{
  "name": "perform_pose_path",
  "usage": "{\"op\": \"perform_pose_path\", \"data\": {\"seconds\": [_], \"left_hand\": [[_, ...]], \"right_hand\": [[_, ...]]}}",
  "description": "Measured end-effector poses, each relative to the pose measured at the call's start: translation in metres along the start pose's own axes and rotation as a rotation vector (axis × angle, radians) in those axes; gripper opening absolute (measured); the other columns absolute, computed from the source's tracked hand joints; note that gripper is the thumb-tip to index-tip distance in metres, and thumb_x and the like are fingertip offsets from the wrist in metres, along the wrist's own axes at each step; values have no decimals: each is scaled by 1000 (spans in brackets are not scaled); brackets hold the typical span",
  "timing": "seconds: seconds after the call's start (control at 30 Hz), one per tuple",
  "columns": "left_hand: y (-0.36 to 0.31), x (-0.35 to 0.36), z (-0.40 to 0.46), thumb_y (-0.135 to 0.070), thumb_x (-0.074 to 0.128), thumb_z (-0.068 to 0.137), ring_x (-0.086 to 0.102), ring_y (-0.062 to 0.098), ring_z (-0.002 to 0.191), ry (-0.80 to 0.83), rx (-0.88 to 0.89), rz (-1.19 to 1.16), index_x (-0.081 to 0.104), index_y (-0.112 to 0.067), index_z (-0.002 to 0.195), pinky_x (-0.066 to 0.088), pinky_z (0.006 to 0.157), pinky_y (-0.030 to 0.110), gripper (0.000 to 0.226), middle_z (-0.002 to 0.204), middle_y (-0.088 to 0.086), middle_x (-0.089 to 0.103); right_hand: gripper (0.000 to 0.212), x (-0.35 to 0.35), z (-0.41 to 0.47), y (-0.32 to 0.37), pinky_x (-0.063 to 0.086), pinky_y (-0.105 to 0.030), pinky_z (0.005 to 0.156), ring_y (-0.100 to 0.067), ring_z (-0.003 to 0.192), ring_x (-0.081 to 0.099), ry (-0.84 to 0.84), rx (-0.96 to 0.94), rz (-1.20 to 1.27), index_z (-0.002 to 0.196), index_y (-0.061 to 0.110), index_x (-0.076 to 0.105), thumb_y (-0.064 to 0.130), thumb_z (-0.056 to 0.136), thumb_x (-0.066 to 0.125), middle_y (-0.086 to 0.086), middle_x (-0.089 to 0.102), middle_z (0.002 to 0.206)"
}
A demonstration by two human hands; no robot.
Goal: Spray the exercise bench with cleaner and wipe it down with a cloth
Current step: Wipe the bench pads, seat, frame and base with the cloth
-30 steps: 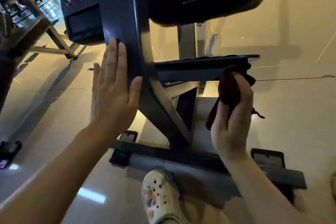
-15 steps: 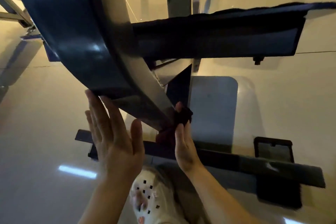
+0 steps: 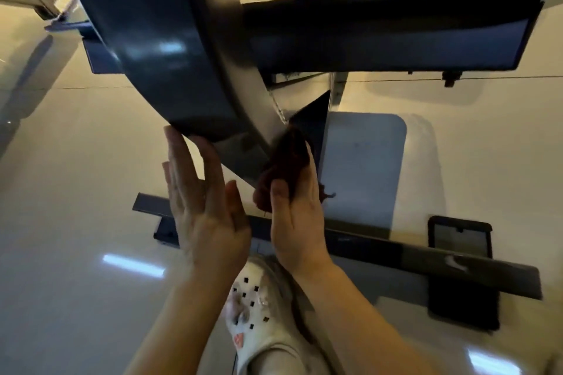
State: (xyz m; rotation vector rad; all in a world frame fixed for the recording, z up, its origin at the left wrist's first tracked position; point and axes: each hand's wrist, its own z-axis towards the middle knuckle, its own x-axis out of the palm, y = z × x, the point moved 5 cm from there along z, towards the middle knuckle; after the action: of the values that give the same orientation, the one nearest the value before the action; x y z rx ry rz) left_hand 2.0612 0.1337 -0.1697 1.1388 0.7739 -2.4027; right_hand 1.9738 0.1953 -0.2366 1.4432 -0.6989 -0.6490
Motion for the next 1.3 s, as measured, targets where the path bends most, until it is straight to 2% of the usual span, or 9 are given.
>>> {"op": "perform_pose_path", "data": {"seconds": [0.13, 0.27, 0.43, 0.6, 0.77, 0.9, 1.03, 1.17, 1.3], "left_hand": [[1, 13, -4, -29, 34, 104, 3, 29, 149, 15, 100, 101, -7, -29, 154, 39, 97, 69, 65, 158, -9, -23], [-2, 19, -23, -34, 25, 104, -12, 15, 149, 69, 148, 137, -5, -31, 154, 14, 119, 52, 58, 158, -10, -24], [19, 33, -72, -24, 40, 96, -4, 22, 150, 197, -38, 62, -2, -32, 154, 7, 120, 51, 72, 162, -5, -13], [33, 42, -92, -26, 38, 98, 6, 19, 150, 340, -221, -51, 2, -29, 155, 22, 114, 63, 67, 163, -1, 5], [29, 45, -100, -30, 32, 99, -4, 3, 148, 413, -195, -81, -6, -45, 151, 11, 117, 51, 66, 158, -26, -10], [36, 55, -107, -29, 28, 99, 0, 12, 149, 472, -187, -66, 6, -36, 153, 5, 116, 58, 59, 162, -7, 2], [46, 63, -117, -26, 33, 95, 2, 14, 147, 534, -251, -41, 4, -32, 151, -1, 116, 58, 63, 158, 0, 8], [50, 72, -132, -47, 9, 89, -7, 4, 145, 666, -316, -41, 4, -37, 149, -13, 117, 42, 61, 155, -11, 1], [55, 77, -140, -51, -4, 81, -14, 4, 142, 767, -283, 50, -4, -34, 146, -22, 112, 35, 67, 153, -12, -8]], "right_hand": [[75, -13, -10, -53, 37, -46, 110, -4, 138, 34, 150, 224, -89, 146, 54, 13, 88, 79, 14, 17, 32, 151], [46, -21, -9, -64, 29, -14, 89, 27, 106, 31, 235, 354, -40, 120, 76, 14, 85, 76, 19, 37, 35, 127], [66, -9, -11, -19, 30, -49, 116, -7, 142, 29, 123, 197, 103, 147, 53, 18, 76, 86, 28, 13, 31, 156], [78, -2, 3, 23, 28, -43, 118, -11, 145, 23, 58, -90, -130, 147, 36, 18, 58, 84, 58, 6, 28, 156], [64, -19, 3, -30, 33, -44, 115, -14, 139, 34, 166, 197, -231, 151, 31, 20, 36, 97, 54, 4, 36, 152], [40, -44, -17, -33, 35, -19, 101, -4, 126, 42, 192, 350, -55, 133, 47, 31, 31, 101, 47, 24, 50, 121], [33, -102, -47, -11, 45, -37, 104, -9, 114, 60, -5, 436, 299, 110, 46, 53, 39, 79, 62, 18, 67, 110], [39, -118, -51, 16, 28, -18, 109, 13, 126, 42, 354, 25, -404, 125, 60, 42, 39, 95, 55, 39, 52, 128], [80, -85, -72, -73, 18, -48, 117, -20, 148, 19, 669, -138, -1298, 152, 27, 28, 40, 80, 60, 3, 18, 159]]}}
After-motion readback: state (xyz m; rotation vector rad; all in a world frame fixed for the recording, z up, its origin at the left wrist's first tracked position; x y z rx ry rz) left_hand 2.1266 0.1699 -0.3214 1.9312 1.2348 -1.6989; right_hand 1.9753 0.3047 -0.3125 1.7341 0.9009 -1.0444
